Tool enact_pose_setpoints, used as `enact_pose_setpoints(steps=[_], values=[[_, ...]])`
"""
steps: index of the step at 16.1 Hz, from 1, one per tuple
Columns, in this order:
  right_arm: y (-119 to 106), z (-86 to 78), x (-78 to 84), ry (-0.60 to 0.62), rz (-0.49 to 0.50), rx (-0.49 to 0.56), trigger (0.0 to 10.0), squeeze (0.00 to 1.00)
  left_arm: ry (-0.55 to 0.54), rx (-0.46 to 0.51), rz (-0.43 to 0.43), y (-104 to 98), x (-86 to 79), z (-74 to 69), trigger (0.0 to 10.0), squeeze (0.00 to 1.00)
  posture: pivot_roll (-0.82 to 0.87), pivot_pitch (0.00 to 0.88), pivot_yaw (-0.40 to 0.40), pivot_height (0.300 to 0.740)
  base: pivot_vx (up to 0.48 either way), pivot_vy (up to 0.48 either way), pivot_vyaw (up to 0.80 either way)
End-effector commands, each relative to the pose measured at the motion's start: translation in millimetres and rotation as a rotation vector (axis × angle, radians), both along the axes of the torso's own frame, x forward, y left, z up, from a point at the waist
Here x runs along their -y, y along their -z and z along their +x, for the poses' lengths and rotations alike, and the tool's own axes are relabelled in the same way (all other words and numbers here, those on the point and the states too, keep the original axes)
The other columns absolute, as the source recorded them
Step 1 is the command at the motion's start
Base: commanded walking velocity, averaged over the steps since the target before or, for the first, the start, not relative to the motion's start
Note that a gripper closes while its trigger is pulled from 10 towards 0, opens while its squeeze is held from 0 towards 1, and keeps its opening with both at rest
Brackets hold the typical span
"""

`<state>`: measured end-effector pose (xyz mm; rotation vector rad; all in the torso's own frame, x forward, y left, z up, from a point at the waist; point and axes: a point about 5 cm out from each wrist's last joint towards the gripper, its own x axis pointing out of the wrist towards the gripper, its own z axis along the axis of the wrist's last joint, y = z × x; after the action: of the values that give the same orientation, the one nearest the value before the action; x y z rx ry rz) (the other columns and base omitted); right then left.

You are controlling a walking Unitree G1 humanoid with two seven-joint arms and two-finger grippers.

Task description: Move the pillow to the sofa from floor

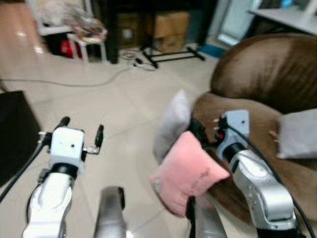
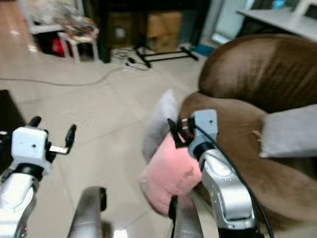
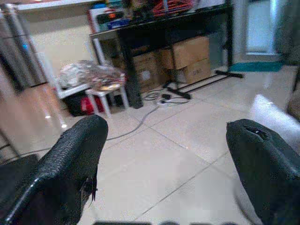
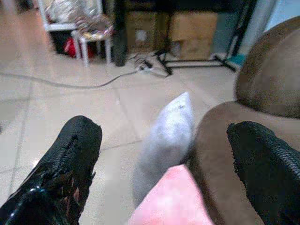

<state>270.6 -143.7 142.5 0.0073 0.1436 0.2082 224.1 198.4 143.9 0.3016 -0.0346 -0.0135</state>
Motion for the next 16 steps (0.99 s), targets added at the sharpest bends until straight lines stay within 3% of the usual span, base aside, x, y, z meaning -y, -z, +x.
enact_pose_setpoints(steps=[1,5,14,16], values=[[2.3,3.2,5.4,0.016,-0.025,-0.004,10.0,0.00,0.029,0.010,-0.004,-0.3,8.0,2.7,10.0,0.00,-0.03,0.000,-0.073,0.570,0.000,0.000,0.00],[5.5,3.9,0.5,-0.002,-0.029,-0.005,10.0,0.00,0.050,-0.019,0.000,7.0,8.8,-2.2,10.0,0.00,-0.03,0.000,-0.070,0.570,0.278,0.000,0.58],[10.0,5.4,0.5,0.016,-0.004,-0.018,10.0,0.00,0.048,-0.026,0.018,9.8,5.7,0.7,10.0,0.00,-0.04,0.000,-0.061,0.570,0.300,0.000,0.00],[10.2,6.0,1.9,0.016,-0.005,-0.019,10.0,0.00,0.046,-0.032,0.027,11.1,6.6,1.6,10.0,0.00,-0.04,0.000,-0.060,0.570,0.000,0.000,0.00]])
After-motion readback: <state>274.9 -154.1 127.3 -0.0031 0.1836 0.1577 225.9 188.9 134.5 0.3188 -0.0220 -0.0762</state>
